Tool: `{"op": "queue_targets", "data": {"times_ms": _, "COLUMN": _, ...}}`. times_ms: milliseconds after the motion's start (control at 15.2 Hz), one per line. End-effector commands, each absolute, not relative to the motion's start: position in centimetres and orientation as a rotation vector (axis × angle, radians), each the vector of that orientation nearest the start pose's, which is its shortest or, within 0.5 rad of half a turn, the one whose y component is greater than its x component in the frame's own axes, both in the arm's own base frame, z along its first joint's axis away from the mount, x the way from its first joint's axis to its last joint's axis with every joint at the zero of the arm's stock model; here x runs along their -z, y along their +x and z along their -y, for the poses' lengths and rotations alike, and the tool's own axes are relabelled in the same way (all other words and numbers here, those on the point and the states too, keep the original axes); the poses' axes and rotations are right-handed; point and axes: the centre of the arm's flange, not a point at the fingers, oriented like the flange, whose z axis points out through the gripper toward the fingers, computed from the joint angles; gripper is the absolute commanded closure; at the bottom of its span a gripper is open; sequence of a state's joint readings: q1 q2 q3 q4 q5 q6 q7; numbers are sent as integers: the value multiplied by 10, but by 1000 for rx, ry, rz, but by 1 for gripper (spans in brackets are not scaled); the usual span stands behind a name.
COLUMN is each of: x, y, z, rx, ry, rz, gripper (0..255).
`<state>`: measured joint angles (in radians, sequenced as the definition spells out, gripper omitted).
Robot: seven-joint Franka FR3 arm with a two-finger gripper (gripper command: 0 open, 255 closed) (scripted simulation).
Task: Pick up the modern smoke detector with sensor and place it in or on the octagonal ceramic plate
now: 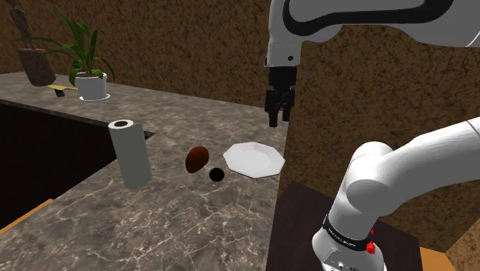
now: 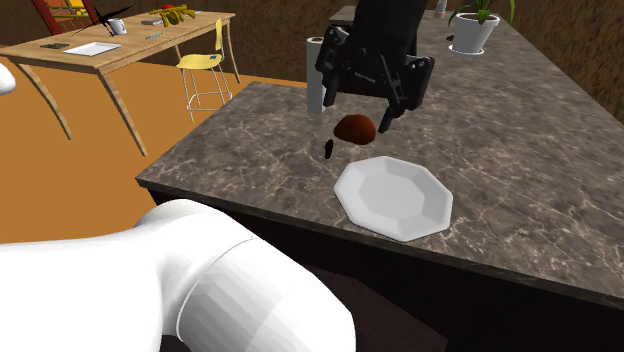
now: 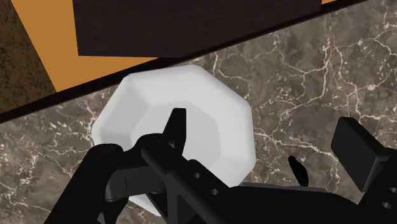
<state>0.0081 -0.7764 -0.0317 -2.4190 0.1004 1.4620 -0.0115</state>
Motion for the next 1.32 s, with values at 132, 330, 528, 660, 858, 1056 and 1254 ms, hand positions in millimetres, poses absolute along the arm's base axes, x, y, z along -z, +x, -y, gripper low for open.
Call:
{"op": "queue_targets", "data": {"times_ms": 132, "x": -537, "y": 301, "z": -25, "rx": -246, "ry": -3028, "rz": -106, "gripper": 0}}
{"op": "queue_targets", "data": {"times_ms": 330, "x": -516, "y": 315, "z": -56, "rx": -208, "ry": -3057, "rz": -269, "gripper": 0}}
{"op": "queue_targets", "data": {"times_ms": 528, "x": -493, "y": 332, "z": -85, "rx": -169, "ry": -3076, "rz": -435, "gripper": 0}}
{"op": "queue_targets", "data": {"times_ms": 660, "x": -478, "y": 345, "z": -103, "rx": -142, "ry": -3084, "rz": -547, "gripper": 0}}
{"op": "queue_targets", "data": {"times_ms": 858, "x": -454, "y": 368, "z": -127, "rx": -101, "ry": -3087, "rz": -717, "gripper": 0}}
{"op": "queue_targets", "data": {"times_ms": 1056, "x": -430, "y": 393, "z": -147, "rx": -58, "ry": -3081, "rz": -888, "gripper": 0}}
{"op": "queue_targets", "data": {"times_ms": 1254, "x": -408, "y": 418, "z": -162, "rx": -18, "ry": -3066, "rz": -1043, "gripper": 0}}
